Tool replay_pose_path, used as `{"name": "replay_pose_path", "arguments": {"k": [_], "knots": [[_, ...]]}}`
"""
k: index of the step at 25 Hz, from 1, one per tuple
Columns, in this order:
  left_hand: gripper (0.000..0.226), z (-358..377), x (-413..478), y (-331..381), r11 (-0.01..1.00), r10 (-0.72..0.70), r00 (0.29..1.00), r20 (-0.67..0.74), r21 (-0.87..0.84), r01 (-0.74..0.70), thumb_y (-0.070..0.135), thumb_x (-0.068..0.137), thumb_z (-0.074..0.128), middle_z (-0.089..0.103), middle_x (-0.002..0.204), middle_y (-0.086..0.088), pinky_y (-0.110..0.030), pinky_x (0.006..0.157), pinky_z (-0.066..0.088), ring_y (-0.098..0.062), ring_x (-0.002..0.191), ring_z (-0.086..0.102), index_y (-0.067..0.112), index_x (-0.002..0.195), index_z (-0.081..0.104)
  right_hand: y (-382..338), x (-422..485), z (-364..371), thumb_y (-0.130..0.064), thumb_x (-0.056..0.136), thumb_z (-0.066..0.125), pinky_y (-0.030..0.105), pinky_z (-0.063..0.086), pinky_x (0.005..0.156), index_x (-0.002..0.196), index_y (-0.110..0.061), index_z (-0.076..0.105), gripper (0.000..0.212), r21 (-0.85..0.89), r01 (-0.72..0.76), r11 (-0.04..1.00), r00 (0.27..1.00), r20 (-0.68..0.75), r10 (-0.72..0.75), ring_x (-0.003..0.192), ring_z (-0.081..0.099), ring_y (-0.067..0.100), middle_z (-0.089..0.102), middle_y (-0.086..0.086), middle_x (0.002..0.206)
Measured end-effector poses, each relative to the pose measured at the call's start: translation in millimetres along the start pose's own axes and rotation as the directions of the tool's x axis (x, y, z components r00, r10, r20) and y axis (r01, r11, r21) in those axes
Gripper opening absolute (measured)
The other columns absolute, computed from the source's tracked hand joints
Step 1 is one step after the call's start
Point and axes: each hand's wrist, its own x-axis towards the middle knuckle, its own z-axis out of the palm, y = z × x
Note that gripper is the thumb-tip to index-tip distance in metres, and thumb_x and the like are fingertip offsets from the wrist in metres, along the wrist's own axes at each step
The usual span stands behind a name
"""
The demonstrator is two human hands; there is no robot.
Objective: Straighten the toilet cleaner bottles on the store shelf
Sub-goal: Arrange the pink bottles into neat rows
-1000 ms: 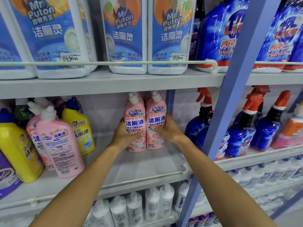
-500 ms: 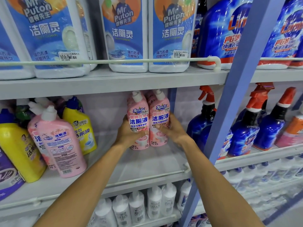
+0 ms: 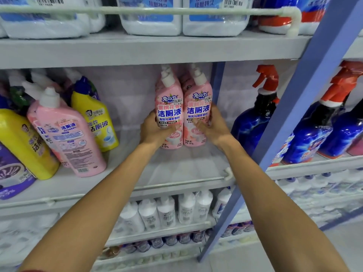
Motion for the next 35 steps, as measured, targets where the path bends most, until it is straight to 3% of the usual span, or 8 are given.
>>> {"name": "replay_pose_path", "arguments": {"k": [5, 7, 11, 15, 22, 26, 30, 35], "knots": [[0.091, -26.3, -7.3, 6.5, 0.994, -0.039, 0.994, 0.098, -0.094, 0.048, 0.031, 0.057, 0.096, 0.067, 0.130, 0.000, -0.045, 0.097, 0.056, -0.017, 0.113, 0.066, 0.016, 0.138, 0.055, -6.2, -13.4, -1.4, -0.018, 0.091, 0.075, 0.038, 0.054, 0.103, 0.149, -0.018, 0.037, 0.070, 0.001, -0.004, 1.000, 1.000, -0.004, 0.004, 0.122, 0.063, 0.013, 0.063, -0.001, 0.136], [0.098, -45.4, -25.0, 14.5, 0.984, -0.055, 0.993, 0.105, -0.166, 0.072, 0.016, 0.067, 0.092, 0.055, 0.137, 0.000, -0.044, 0.095, 0.056, -0.020, 0.116, 0.061, 0.016, 0.150, 0.042, -11.0, -31.4, -1.5, -0.021, 0.094, 0.072, 0.046, 0.054, 0.104, 0.150, -0.017, 0.037, 0.066, 0.040, -0.031, 0.999, 0.999, -0.029, 0.032, 0.123, 0.063, 0.015, 0.063, 0.000, 0.137], [0.081, -107.9, -69.9, 7.0, 0.953, -0.009, 0.992, 0.127, -0.300, 0.047, 0.005, 0.077, 0.084, 0.059, 0.136, -0.004, -0.041, 0.087, 0.059, -0.020, 0.112, 0.067, 0.024, 0.146, 0.046, -29.2, -78.4, 18.8, -0.024, 0.094, 0.072, 0.045, 0.056, 0.100, 0.145, -0.017, 0.045, 0.057, 0.069, 0.011, 0.998, 0.985, -0.173, 0.001, 0.116, 0.066, 0.014, 0.066, -0.001, 0.130], [0.085, -201.3, -105.5, -3.4, 0.949, 0.001, 0.989, 0.147, -0.312, 0.045, 0.024, 0.062, 0.093, 0.068, 0.129, -0.001, -0.042, 0.087, 0.060, -0.020, 0.110, 0.070, 0.024, 0.138, 0.055, -63.1, -100.5, 87.3, -0.018, 0.093, 0.072, 0.046, 0.059, 0.095, 0.148, -0.015, 0.041, 0.063, 0.180, -0.009, 0.984, 0.998, -0.061, 0.020, 0.109, 0.067, 0.012, 0.062, 0.002, 0.135], [0.064, -331.0, -93.7, -2.4, 0.988, -0.017, 0.992, -0.123, -0.157, -0.002, 0.006, 0.073, 0.087, 0.069, 0.122, -0.013, -0.036, 0.089, 0.058, -0.025, 0.107, 0.069, 0.006, 0.131, 0.060, -129.0, -79.4, 231.2, -0.017, 0.086, 0.080, 0.023, 0.058, 0.082, 0.137, -0.019, 0.054, 0.057, 0.102, 0.139, 0.985, 0.962, 0.223, -0.159, 0.107, 0.067, 0.008, 0.063, 0.005, 0.133], [0.057, -325.4, -47.2, 22.4, 0.997, 0.050, 0.989, -0.136, -0.057, -0.058, -0.005, 0.082, 0.077, 0.062, 0.122, -0.010, -0.033, 0.094, 0.051, -0.028, 0.113, 0.064, 0.001, 0.134, 0.055, -146.5, -61.5, 264.8, -0.049, 0.065, 0.085, 0.042, 0.056, 0.098, 0.133, -0.022, 0.059, 0.078, -0.062, 0.255, 0.965, 0.946, 0.224, -0.235, 0.115, 0.065, 0.020, 0.066, 0.000, 0.129], [0.054, -299.9, -18.1, 21.4, 0.990, 0.114, 0.988, -0.108, 0.097, -0.104, -0.008, 0.083, 0.071, 0.065, 0.122, -0.009, -0.029, 0.093, 0.050, -0.024, 0.113, 0.063, 0.003, 0.134, 0.057, -148.9, -57.7, 257.7, -0.040, 0.071, 0.087, 0.046, 0.055, 0.090, 0.117, -0.031, 0.062, 0.054, -0.245, 0.353, 0.903, 0.924, 0.245, -0.295, 0.099, 0.065, 0.026, 0.065, 0.006, 0.111], [0.039, -289.6, -9.4, 17.8, 0.918, 0.184, 0.970, -0.156, 0.381, -0.113, 0.008, 0.078, 0.080, 0.071, 0.110, -0.009, -0.035, 0.086, 0.054, -0.027, 0.099, 0.066, 0.008, 0.114, 0.067, -147.9, -53.7, 228.1, -0.041, 0.074, 0.087, 0.046, 0.056, 0.087, 0.123, -0.022, 0.065, 0.057, -0.318, 0.404, 0.858, 0.902, 0.296, -0.316, 0.096, 0.064, 0.028, 0.065, 0.008, 0.105]]}}
